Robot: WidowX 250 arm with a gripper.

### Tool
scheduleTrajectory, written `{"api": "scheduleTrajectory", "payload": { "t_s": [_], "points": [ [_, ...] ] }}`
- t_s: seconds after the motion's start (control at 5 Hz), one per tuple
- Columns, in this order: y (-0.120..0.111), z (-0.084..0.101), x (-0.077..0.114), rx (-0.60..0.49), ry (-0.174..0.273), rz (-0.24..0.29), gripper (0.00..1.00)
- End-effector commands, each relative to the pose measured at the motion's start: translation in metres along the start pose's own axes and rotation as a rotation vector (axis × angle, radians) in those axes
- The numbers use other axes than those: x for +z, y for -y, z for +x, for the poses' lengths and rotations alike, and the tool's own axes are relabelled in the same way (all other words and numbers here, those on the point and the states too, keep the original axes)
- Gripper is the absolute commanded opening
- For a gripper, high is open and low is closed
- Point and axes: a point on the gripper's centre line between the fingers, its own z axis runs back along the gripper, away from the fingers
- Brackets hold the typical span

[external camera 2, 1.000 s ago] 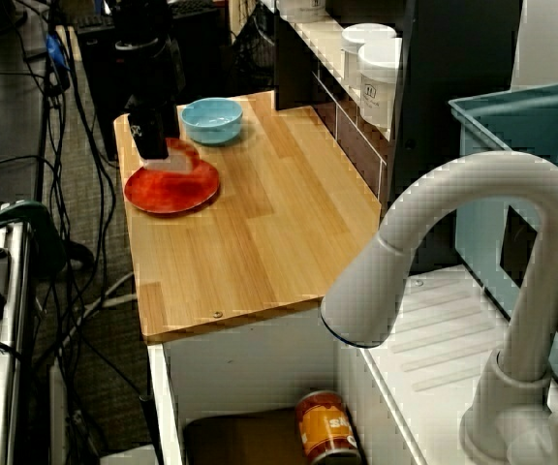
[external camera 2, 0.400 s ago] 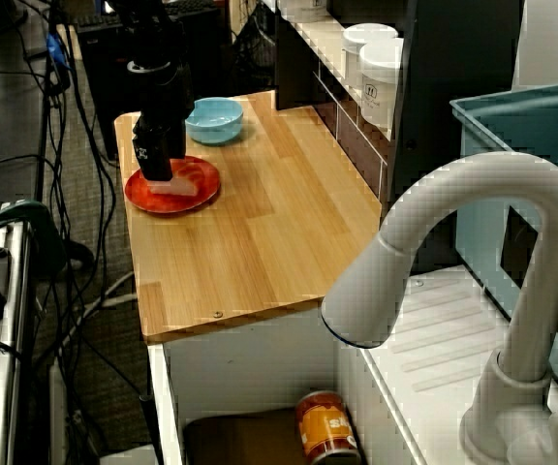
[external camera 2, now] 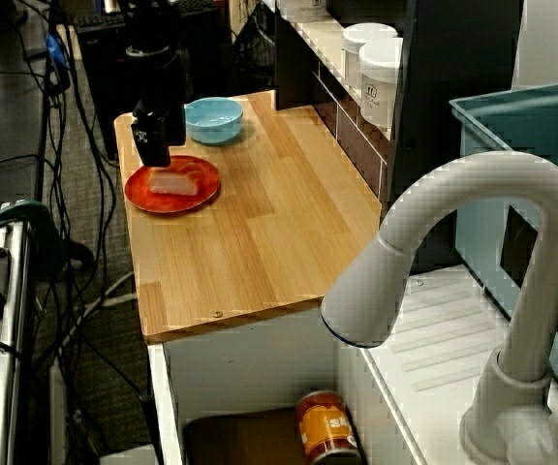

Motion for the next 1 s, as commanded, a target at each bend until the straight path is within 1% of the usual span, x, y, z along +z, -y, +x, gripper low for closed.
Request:
{"api": "scheduleTrajectory", "payload": {
  "t_s": [0.0,0.2,0.4,0.6,0.8],
  "points": [
    [-0.013,0.009,0.009,-0.133,-0.046,0.101,1.00],
    [-0.022,0.010,0.013,-0.281,-0.103,0.103,1.00],
    [-0.030,0.011,0.020,-0.531,-0.154,0.074,1.00],
    [-0.040,0.007,0.021,-0.586,-0.163,0.043,1.00],
    [-0.048,-0.002,0.018,-0.604,-0.164,0.023,1.00]
  ]
}}
